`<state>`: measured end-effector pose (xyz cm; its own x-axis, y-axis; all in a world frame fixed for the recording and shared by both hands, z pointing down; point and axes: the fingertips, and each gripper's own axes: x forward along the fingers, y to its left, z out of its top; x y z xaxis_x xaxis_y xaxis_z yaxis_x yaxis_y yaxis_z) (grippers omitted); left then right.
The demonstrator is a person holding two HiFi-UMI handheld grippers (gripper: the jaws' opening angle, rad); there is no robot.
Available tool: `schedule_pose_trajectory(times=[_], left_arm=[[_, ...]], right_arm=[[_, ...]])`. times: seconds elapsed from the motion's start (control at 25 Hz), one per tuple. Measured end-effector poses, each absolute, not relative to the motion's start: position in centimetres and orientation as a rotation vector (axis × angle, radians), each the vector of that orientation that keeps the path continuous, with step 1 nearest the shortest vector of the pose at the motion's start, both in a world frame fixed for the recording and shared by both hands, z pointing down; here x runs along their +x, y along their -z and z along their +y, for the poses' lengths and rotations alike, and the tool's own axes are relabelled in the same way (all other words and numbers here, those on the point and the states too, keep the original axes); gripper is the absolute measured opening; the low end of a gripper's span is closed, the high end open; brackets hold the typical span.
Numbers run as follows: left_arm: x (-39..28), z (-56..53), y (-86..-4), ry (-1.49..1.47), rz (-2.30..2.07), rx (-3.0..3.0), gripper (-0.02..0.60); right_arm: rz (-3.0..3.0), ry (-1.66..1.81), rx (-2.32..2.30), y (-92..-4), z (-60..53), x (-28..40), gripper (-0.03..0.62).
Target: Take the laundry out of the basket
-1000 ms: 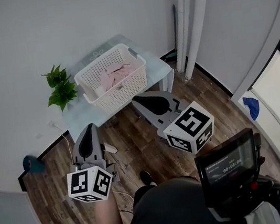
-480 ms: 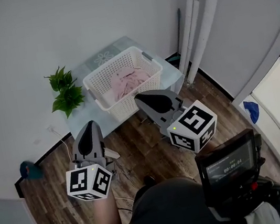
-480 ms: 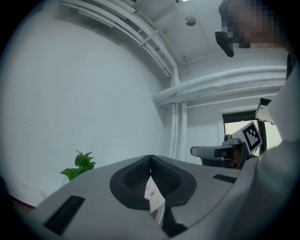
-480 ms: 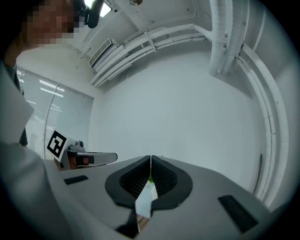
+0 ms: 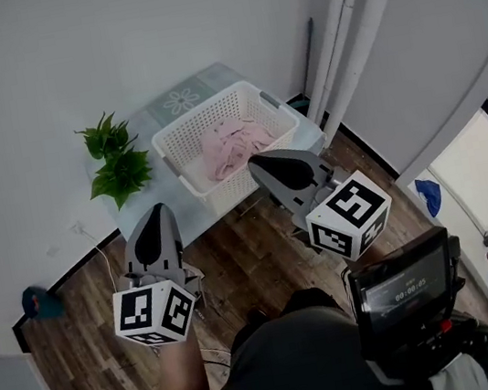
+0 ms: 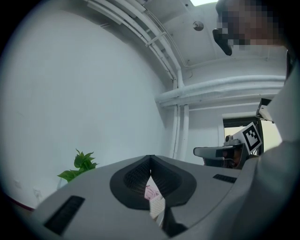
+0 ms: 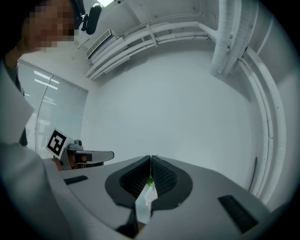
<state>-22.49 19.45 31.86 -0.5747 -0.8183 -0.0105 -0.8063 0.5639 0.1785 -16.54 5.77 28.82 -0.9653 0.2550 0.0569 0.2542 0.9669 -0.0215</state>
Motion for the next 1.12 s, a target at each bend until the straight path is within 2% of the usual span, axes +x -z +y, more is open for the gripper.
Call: schedule_pose_trajectory(times=[0.48, 0.76, 0.84, 0.96, 1.12], left_arm=[[-26.7, 16.4, -33.2, 0.262, -2.697, 1.384, 0.009], [-29.7, 12.3, -32.1, 0.2, -2.745, 1.324, 0.009], [-30.4, 10.8, -31.5, 0.18, -2.767, 1.307, 0.009], [-31.5, 8.6, -31.1, 0.157, -2.784, 1.282, 0.009], [-32.6, 5.9, -31.2, 0.143, -2.787, 1.237, 0.009]], right_arm=[[-3.049, -0.019, -0.338, -29.3, 0.0, -21.0, 0.018], [-3.016, 0.01, -0.472, -29.7, -4.1, -25.0, 0.023], [-2.996, 0.033, -0.522, -29.8, -5.2, -26.2, 0.047], [-2.953, 0.063, -0.598, -30.5, -6.9, -27.7, 0.137], [-2.881, 0.126, -0.701, -32.2, -8.2, -29.3, 0.175]])
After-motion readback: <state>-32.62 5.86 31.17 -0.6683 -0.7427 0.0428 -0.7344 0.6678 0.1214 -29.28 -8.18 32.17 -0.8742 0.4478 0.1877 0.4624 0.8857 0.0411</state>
